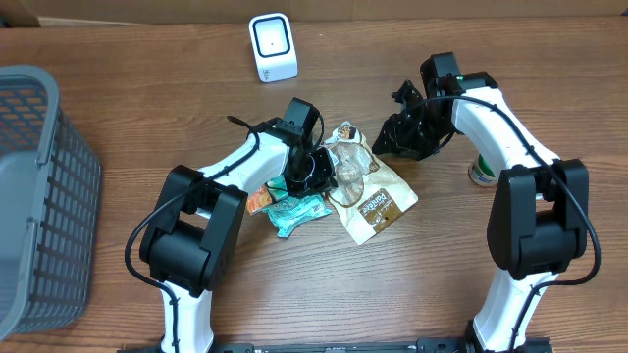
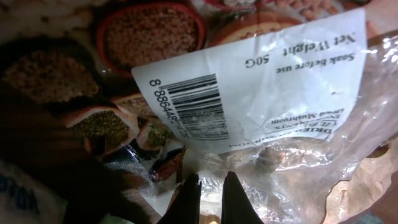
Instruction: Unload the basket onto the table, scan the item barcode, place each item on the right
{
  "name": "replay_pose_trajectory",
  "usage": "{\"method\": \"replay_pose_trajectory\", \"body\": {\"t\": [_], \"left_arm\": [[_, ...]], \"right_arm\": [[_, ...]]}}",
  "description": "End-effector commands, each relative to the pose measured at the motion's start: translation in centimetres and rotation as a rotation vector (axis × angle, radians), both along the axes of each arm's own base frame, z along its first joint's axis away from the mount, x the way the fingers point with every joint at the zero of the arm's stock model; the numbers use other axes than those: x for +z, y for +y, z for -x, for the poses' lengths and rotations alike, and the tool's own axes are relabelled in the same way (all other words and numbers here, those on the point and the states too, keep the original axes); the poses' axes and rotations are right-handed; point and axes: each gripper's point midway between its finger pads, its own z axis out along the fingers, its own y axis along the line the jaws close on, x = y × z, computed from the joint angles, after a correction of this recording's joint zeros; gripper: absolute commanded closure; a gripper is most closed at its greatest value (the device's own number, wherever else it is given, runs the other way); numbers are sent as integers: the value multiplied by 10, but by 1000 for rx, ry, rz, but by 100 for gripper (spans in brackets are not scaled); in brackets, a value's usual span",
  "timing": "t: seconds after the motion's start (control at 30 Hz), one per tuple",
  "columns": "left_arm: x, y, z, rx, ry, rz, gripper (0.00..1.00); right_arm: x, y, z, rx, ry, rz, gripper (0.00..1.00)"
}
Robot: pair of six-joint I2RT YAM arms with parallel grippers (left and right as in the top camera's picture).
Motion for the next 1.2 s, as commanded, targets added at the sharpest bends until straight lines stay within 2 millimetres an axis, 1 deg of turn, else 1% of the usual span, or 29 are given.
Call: {"method": "replay_pose_trajectory", "body": {"t": [0.0,0.17,0.2,0.23,0.33,0.43,0.5,0.63,0.77,0.9,1.0,1.17], "left_arm": [[-22,8,7,19,53,-47,96],[-22,8,6,20,52,-49,96],[-22,8,7,20,52,-50,96],[-22,8,7,20,52,-50,96],[-22,8,6,19,52,-50,96],[-22,9,6,19,51,-51,96],[-22,8,6,19,50,-50,96],[-22,8,6,19,48,-49,96],[-22,8,4,20,41,-49,96],[-22,8,4,20,39,-50,96],[-23,9,2,22,33,-55,96],[-23,9,-1,25,18,-58,96]], "right_arm": [[-1,16,3,117,-24,-97,56],[-21,18,13,197,11,-118,55],[-23,17,16,215,12,-116,53],[-26,15,17,228,16,-106,49],[-32,4,16,235,15,-63,41],[-32,-4,12,218,3,-67,36],[-31,-10,9,203,-2,-77,36],[-22,-7,9,225,-23,-165,35],[-26,-7,14,231,-9,-173,35],[-34,-7,25,236,21,-181,35],[-38,-1,38,258,36,-238,35],[-42,10,50,245,53,-325,35]]}}
